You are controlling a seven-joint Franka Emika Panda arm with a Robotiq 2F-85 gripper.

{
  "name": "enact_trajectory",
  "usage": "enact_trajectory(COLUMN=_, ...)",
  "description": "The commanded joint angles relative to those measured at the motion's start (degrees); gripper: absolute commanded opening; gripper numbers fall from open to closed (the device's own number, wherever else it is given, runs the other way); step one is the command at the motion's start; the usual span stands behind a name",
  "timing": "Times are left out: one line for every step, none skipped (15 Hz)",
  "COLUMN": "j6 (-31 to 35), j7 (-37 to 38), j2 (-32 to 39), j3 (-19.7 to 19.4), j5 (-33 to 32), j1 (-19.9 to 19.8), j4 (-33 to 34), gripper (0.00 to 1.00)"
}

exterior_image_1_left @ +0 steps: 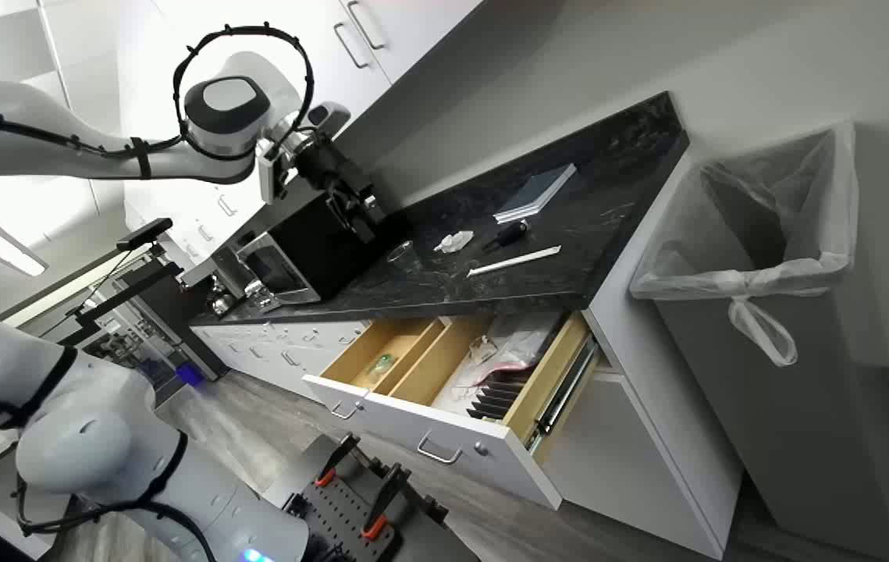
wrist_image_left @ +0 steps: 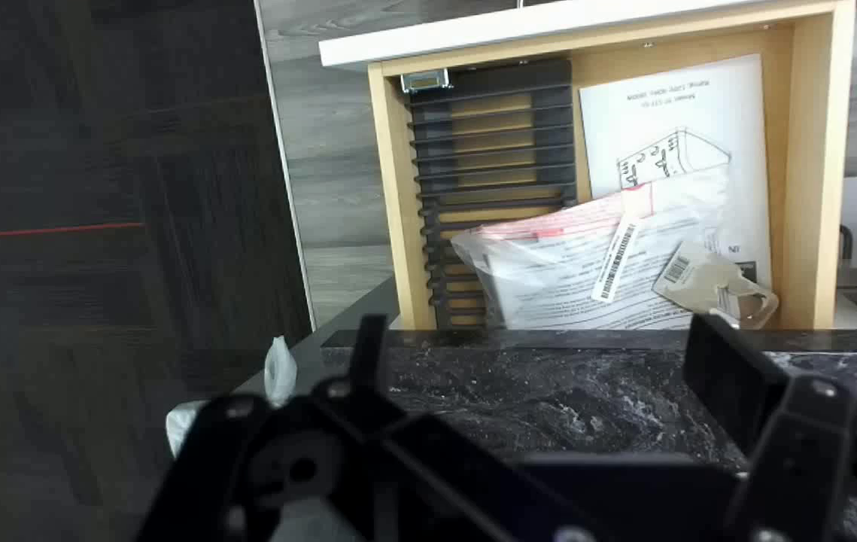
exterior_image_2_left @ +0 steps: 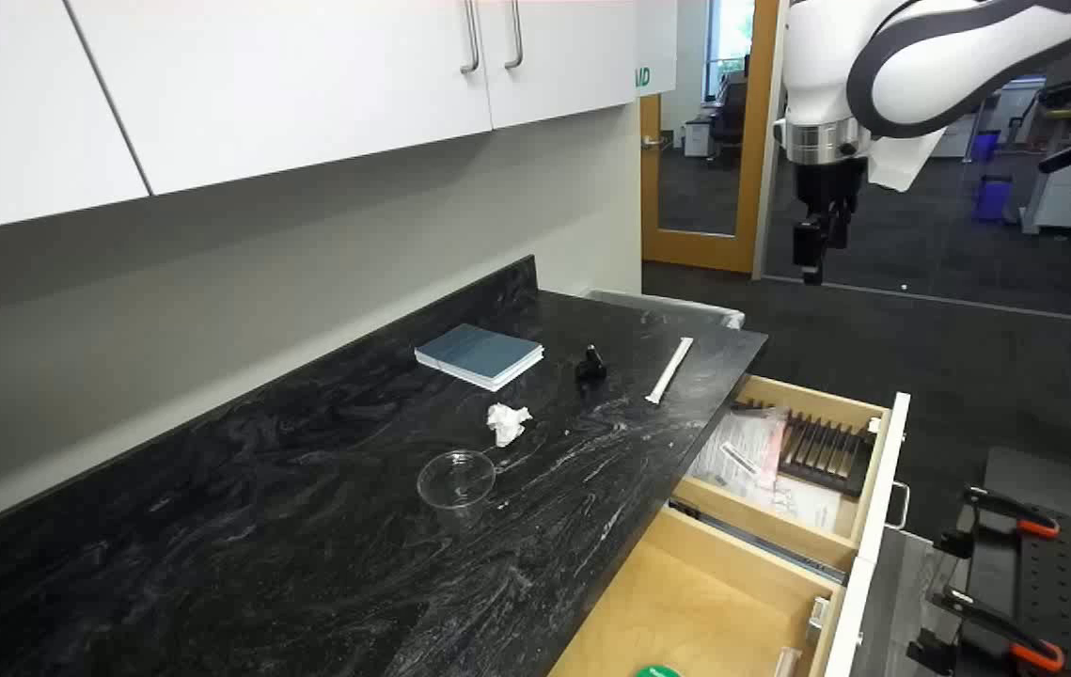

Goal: Pick up the tape from the drawer and put it on the countertop.

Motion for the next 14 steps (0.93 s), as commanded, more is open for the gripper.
enact_trajectory(j6=-0.2, j7=0.2, j2=0.0, j3=-1.0, j5=-0.3, j1=1.1, j4=0.1, gripper=1.0)
enact_trajectory(j6=-0.2, j7=0.2, j2=0.0, j3=-1.0, j5=-0.3, j1=1.1, j4=0.1, gripper=1.0)
enact_trajectory(j6=-0.2, j7=0.2, j2=0.0, j3=-1.0, j5=-0.3, j1=1.1, j4=0.1, gripper=1.0)
enact_trajectory(j6=-0.2, j7=0.2, j2=0.0, j3=-1.0, j5=-0.3, j1=1.1, j4=0.1, gripper=1.0)
enact_trajectory(j6=-0.2, j7=0.2, j2=0.0, j3=-1.0, j5=-0.3, j1=1.1, j4=0.1, gripper=1.0)
enact_trajectory(j6=-0.2, j7=0.2, j2=0.0, j3=-1.0, j5=-0.3, j1=1.1, j4=0.1, gripper=1.0)
enact_trajectory(j6=-0.2, j7=0.2, j2=0.0, j3=-1.0, j5=-0.3, j1=1.1, j4=0.1, gripper=1.0)
enact_trajectory(j6=-0.2, j7=0.2, j2=0.0, j3=-1.0, j5=-0.3, j1=1.1, j4=0.1, gripper=1.0)
enact_trajectory(j6=-0.2, j7=0.2, j2=0.0, j3=-1.0, j5=-0.3, j1=1.1, j4=0.1, gripper=1.0)
enact_trajectory(j6=-0.2, j7=0.2, j2=0.0, j3=-1.0, j5=-0.3, j1=1.1, j4=0.1, gripper=1.0)
enact_trajectory(j6=-0.2, j7=1.2, j2=-0.2, j3=-0.4, j5=-0.5, j1=1.4, j4=0.1, gripper=1.0)
enact_trajectory(j6=-0.5, j7=0.6, j2=-0.7, j3=0.3, j5=0.4, j1=2.6, j4=0.0, gripper=1.0)
enact_trajectory(j6=-0.4, j7=1.4, j2=-1.4, j3=1.3, j5=0.9, j1=3.7, j4=-0.5, gripper=1.0)
enact_trajectory(j6=0.3, j7=2.2, j2=-2.2, j3=2.2, j5=2.4, j1=5.3, j4=-1.1, gripper=1.0)
